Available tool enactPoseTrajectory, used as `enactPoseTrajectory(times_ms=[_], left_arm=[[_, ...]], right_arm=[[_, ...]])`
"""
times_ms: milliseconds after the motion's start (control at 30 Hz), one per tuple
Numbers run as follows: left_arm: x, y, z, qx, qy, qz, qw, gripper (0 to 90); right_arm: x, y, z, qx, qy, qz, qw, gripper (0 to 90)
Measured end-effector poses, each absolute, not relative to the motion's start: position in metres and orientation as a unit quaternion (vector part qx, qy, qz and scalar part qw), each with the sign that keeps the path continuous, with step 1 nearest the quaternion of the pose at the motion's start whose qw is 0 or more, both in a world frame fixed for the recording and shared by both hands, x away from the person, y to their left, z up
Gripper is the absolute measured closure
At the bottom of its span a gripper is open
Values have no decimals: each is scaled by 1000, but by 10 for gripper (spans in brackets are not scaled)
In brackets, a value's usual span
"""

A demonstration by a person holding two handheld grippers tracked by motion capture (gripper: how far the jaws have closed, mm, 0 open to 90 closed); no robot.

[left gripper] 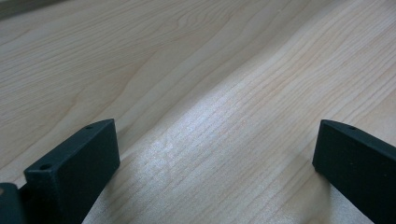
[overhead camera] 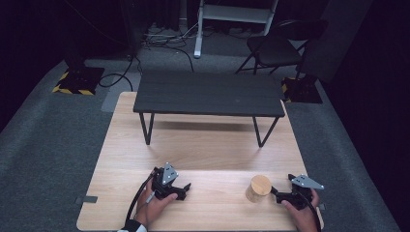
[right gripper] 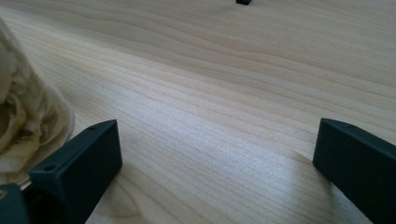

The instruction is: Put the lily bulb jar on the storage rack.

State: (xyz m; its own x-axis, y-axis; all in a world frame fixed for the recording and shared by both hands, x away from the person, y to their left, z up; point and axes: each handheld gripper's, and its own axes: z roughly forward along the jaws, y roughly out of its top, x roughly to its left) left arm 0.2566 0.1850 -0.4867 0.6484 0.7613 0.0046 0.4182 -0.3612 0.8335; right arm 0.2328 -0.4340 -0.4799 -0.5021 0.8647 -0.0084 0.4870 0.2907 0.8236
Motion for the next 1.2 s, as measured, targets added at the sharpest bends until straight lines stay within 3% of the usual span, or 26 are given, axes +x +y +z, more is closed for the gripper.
enactPoseTrajectory(times_ms=[267,633,1200], left_arm=[[257,185,-487,800,368,200,429,5],[257,185,-487,800,369,200,429,5],[257,185,-487,800,368,200,429,5]], right_arm=[[231,-453,-477,400,778,436,210,40],[251,-473,-456,275,833,464,123,38],[268,-428,-449,237,851,455,115,28]])
